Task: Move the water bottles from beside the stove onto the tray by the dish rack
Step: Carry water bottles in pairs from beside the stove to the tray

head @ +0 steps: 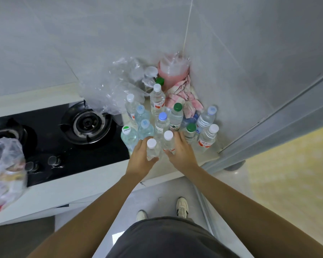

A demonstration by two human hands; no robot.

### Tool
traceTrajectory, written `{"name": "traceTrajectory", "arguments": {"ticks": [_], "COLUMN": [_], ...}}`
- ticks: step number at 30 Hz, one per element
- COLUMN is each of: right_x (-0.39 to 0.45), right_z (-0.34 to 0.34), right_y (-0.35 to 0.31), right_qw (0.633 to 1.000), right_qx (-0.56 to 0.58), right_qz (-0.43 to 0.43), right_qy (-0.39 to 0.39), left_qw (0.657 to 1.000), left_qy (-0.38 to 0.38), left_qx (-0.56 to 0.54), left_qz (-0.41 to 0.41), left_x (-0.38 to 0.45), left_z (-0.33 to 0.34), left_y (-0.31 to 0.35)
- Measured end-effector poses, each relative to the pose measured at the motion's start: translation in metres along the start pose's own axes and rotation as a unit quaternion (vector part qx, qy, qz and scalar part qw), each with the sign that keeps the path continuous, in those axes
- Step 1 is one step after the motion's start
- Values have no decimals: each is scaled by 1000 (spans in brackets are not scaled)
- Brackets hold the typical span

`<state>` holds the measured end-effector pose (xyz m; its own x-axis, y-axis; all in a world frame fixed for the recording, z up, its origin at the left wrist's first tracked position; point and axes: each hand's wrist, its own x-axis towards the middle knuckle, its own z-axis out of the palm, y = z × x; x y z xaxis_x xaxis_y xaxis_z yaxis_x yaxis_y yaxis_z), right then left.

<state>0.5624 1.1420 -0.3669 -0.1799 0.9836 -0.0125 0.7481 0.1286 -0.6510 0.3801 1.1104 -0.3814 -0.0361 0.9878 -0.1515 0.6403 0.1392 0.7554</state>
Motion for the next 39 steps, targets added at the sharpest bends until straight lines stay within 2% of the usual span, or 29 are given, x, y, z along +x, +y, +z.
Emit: {"name": "traceTrajectory", "arguments": {"ticks": [4, 11, 16, 21, 26, 32, 39], "right_x": [8, 22, 28, 23, 13, 14, 21], "right_z": [7, 16, 15, 7, -2, -10, -4], "right_y": [2, 9, 8, 8, 10, -6, -88], "right_qw": [999, 996, 995, 996, 990, 973, 937], "right_qx": [37, 70, 81, 47, 61, 136, 201], "right_qz": [13, 41, 44, -9, -14, -45, -119], "right_qy": [-32, -33, -34, -79, -130, -182, -262], "left_qw": [994, 979, 979, 979, 973, 949, 908], "left_qy": [36, 70, 83, 100, 103, 145, 248], "left_qx": [-81, -120, -112, -111, -161, -222, -285], "left_qz": [-68, -150, -148, -140, -132, -171, -181], "left_x": [0, 3, 2, -15, -46, -84, -146], "left_z": [8, 16, 19, 14, -1, -29, -80], "left_y": [6, 14, 14, 1, -14, -23, -16]}}
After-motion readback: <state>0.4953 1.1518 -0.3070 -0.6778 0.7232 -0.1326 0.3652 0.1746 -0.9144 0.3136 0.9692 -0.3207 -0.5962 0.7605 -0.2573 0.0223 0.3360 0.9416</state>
